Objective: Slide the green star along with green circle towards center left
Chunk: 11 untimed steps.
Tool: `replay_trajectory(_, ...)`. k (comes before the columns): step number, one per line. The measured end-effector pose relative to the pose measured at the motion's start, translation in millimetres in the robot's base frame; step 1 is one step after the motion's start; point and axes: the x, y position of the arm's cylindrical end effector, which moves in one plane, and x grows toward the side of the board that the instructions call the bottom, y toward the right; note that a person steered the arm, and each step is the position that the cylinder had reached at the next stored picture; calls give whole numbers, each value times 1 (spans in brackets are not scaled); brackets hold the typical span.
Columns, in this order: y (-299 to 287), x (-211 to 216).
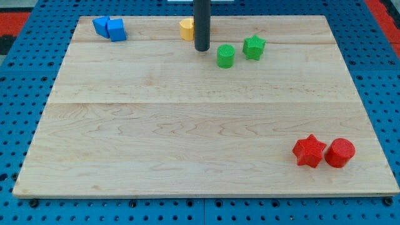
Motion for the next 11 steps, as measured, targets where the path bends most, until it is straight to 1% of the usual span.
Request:
replay_trajectory(1, 44, -25)
replay_trajectory(2, 128, -27)
replay_trajectory(3, 139, 4)
replay_trajectory(4, 63, 34)
replay_trajectory(5, -13, 48)
replay_trajectory(6, -24, 50)
replay_trajectory(8, 38, 57)
replay_trajectory(9, 9, 80)
replay_trajectory(10, -72, 82)
replay_trajectory(11, -113, 82)
